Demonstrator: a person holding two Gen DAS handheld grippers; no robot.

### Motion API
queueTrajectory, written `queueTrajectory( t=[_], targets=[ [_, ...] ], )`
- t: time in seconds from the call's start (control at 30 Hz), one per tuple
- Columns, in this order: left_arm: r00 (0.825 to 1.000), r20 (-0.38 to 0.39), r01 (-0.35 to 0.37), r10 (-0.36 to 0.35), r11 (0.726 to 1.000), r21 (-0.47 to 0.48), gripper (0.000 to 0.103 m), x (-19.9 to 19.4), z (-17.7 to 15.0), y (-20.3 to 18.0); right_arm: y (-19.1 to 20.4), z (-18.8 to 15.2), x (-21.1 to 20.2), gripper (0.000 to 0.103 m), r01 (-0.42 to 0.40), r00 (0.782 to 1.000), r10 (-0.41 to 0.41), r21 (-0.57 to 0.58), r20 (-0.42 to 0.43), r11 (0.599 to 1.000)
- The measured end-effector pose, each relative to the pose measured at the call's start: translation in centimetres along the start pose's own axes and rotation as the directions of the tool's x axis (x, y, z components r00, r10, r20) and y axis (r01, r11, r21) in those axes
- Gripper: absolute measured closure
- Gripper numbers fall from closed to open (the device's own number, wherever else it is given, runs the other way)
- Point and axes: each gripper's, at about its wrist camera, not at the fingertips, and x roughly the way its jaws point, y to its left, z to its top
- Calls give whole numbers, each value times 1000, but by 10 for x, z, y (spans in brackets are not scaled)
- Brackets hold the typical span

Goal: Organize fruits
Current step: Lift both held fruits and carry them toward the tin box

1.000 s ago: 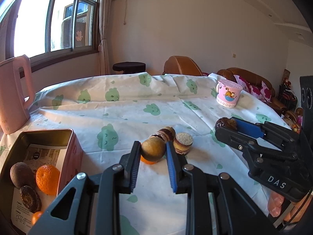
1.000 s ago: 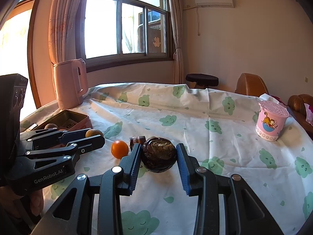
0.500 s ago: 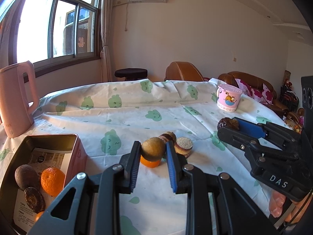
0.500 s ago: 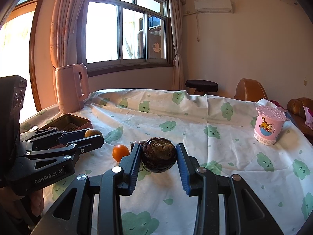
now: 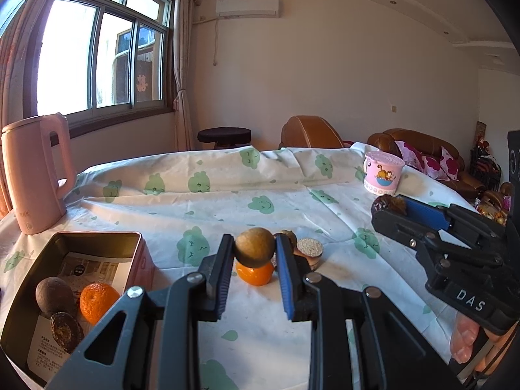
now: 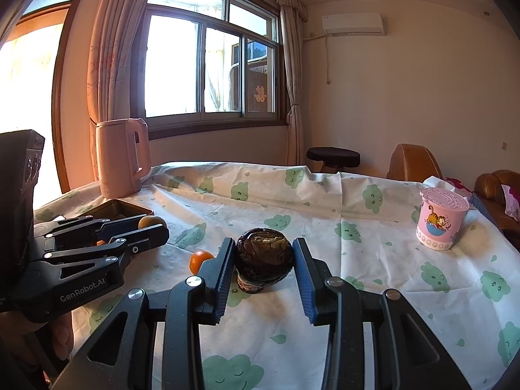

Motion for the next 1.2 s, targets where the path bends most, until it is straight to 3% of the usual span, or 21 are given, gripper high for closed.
queueTrajectory(
  t=[0.4, 1.2],
  targets=[
    [1000, 20, -18, 18, 999, -33, 76, -13, -3, 10, 7, 1, -7, 65, 24, 999, -23, -35, 35, 999],
    [992, 53, -111, 114, 992, -53, 76, -48, -8, 47, 60, 21, 2, 65, -74, 996, 78, -95, 45, 993]
  ],
)
